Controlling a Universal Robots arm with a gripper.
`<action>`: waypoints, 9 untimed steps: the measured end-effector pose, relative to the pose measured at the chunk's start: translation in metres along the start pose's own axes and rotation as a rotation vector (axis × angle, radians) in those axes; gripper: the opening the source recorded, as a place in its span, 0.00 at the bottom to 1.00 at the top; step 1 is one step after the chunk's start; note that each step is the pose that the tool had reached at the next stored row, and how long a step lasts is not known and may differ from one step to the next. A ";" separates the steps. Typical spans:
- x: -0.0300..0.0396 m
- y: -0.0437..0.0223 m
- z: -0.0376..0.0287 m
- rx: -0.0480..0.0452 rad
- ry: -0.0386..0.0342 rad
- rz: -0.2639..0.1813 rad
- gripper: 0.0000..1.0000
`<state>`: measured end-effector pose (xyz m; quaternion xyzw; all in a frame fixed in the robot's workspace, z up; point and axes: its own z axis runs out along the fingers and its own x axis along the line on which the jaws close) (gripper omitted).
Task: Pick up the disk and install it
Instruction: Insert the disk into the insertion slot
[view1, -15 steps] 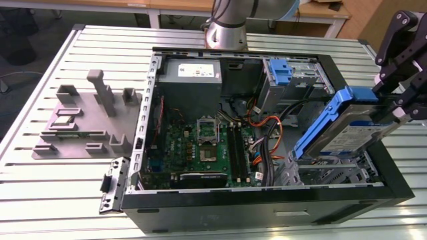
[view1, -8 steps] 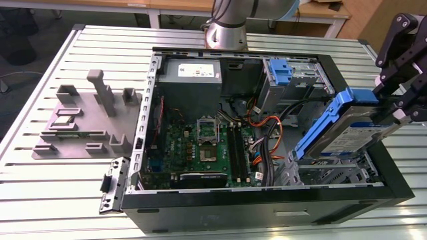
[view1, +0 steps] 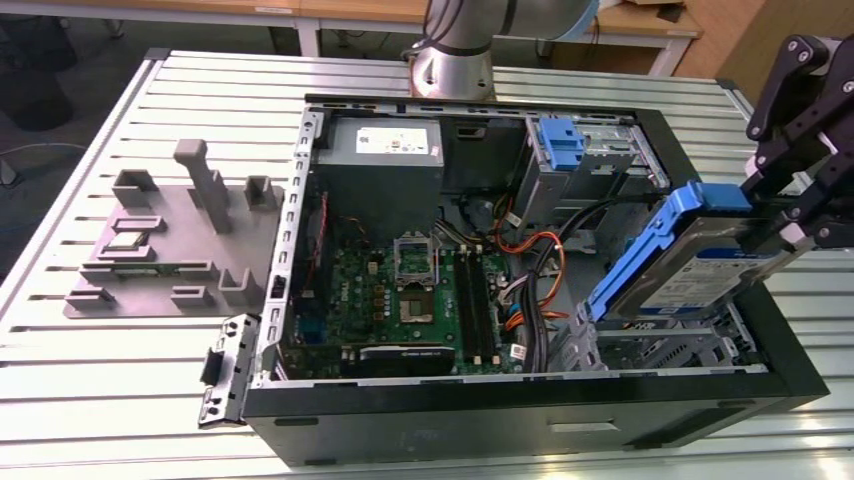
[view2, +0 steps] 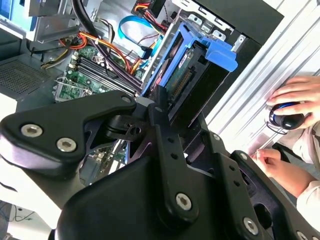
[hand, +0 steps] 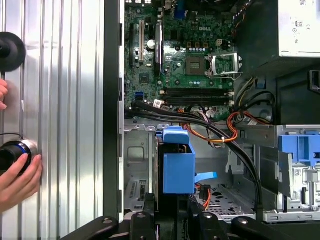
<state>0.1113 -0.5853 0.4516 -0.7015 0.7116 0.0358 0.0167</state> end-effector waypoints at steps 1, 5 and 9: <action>0.0001 0.0000 0.0010 0.0000 0.0003 0.000 0.35; 0.0002 -0.0001 0.0027 0.0000 0.0004 0.000 0.35; 0.0001 -0.0006 0.0035 0.0000 0.0004 0.000 0.35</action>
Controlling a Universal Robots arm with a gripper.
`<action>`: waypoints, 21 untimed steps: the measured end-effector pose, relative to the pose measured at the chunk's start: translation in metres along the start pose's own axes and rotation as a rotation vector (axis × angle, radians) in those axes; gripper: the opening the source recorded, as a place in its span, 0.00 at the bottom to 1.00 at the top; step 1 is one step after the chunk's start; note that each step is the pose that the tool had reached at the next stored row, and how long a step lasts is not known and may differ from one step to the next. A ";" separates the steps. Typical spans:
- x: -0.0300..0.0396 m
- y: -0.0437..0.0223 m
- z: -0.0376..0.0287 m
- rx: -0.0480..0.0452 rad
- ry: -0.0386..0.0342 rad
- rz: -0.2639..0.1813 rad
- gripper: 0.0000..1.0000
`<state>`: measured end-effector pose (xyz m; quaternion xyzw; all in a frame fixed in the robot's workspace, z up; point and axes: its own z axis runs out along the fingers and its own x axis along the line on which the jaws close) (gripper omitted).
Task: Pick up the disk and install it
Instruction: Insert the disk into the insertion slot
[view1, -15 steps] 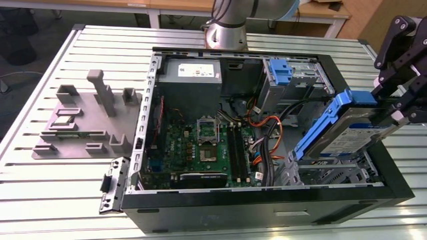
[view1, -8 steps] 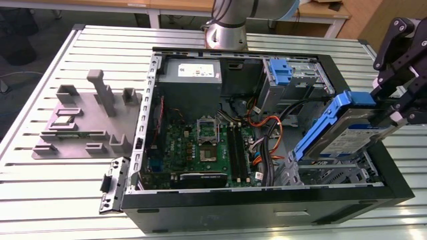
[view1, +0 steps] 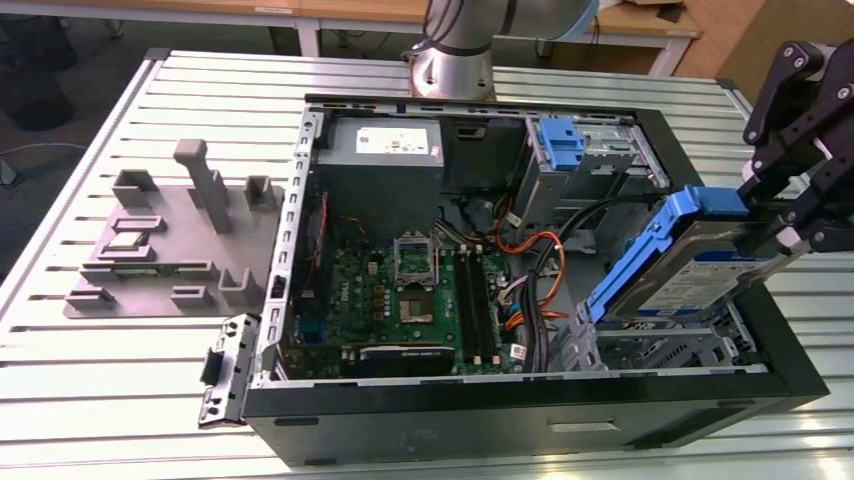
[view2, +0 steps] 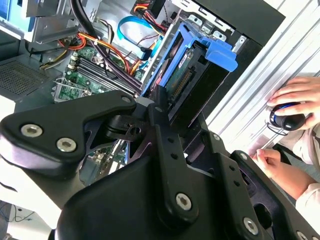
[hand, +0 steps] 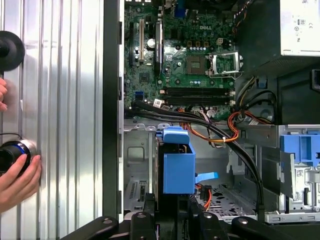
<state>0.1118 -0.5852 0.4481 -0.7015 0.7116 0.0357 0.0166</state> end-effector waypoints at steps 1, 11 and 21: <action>0.0000 0.0000 0.0002 0.0000 -0.0001 0.000 0.35; 0.0003 -0.0005 0.0075 0.0000 0.0002 0.000 0.35; 0.0013 -0.0008 0.0209 0.0002 0.0000 0.000 0.35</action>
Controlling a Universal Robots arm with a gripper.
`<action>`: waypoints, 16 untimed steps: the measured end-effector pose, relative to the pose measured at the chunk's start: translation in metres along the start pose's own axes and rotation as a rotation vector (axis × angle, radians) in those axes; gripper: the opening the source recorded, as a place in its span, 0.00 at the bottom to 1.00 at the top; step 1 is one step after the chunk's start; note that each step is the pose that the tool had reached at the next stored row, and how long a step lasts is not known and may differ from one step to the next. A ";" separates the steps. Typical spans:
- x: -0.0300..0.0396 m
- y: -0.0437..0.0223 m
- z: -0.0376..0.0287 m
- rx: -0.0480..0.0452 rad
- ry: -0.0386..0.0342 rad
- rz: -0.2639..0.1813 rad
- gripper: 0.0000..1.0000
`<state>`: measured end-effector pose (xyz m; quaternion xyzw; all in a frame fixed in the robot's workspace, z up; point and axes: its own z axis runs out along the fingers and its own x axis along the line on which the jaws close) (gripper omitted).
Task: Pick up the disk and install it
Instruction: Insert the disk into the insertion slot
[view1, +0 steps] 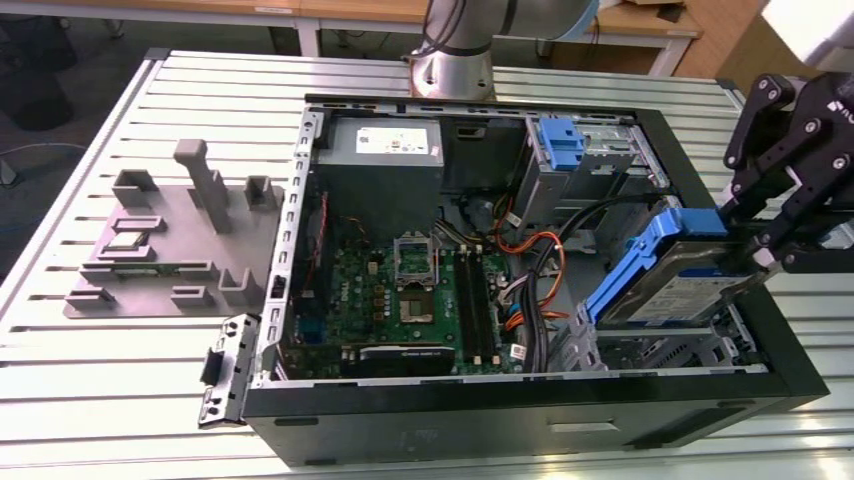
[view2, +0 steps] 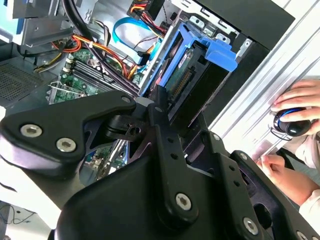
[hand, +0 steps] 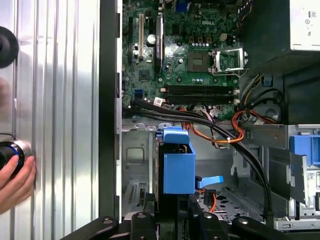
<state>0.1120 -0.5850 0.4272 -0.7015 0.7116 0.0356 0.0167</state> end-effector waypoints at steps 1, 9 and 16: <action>0.0001 -0.0001 0.0018 0.0001 -0.0001 0.000 0.35; 0.0012 -0.0005 0.0163 0.0002 0.0000 0.000 0.35; 0.0021 -0.0008 0.0290 0.0002 0.0000 0.000 0.35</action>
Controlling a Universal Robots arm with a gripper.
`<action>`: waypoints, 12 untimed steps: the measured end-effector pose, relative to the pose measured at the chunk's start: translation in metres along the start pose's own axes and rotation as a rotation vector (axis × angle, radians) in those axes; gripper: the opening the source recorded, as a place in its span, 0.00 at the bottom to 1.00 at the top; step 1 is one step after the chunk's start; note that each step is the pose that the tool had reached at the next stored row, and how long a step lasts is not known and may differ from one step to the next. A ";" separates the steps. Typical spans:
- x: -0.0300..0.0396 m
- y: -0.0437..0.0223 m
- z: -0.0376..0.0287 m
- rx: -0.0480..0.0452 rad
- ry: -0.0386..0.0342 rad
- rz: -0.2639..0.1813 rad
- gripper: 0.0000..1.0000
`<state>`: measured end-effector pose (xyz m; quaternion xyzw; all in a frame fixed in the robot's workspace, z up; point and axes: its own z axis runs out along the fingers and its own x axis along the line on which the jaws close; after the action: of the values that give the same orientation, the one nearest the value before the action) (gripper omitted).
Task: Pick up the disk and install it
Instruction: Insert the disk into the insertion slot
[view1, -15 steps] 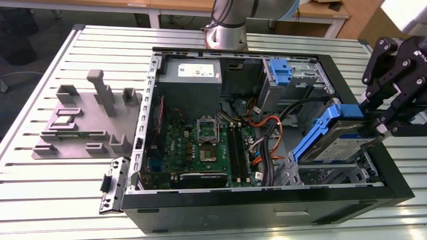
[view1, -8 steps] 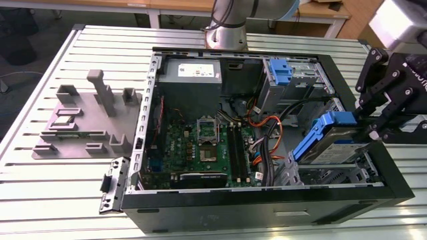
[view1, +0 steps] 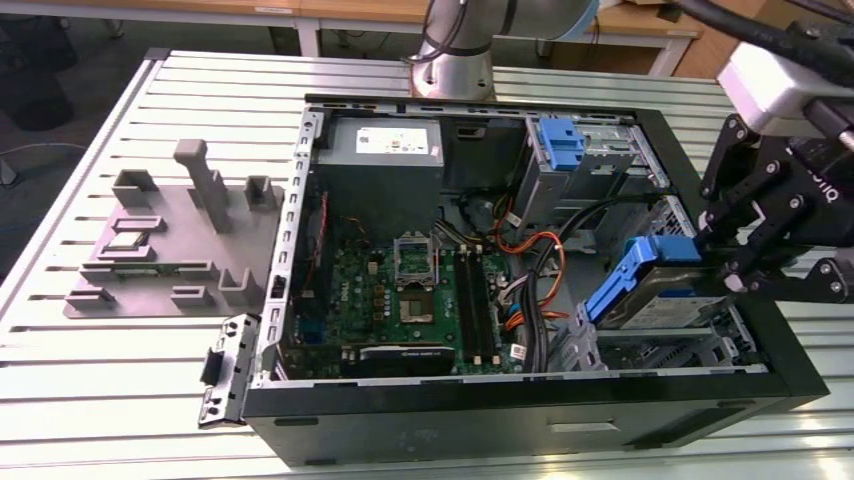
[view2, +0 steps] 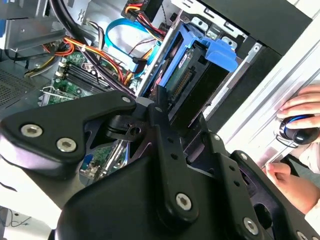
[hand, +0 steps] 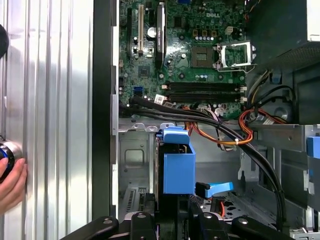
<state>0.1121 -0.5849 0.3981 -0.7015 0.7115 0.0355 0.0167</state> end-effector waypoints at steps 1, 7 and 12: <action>0.0001 0.0000 0.0018 0.0000 0.0000 0.000 0.35; 0.0009 -0.0003 0.0127 0.0000 0.0000 0.000 0.35; 0.0016 -0.0006 0.0210 0.0000 0.0001 0.000 0.35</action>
<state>0.1121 -0.5849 0.3770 -0.7015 0.7115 0.0355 0.0167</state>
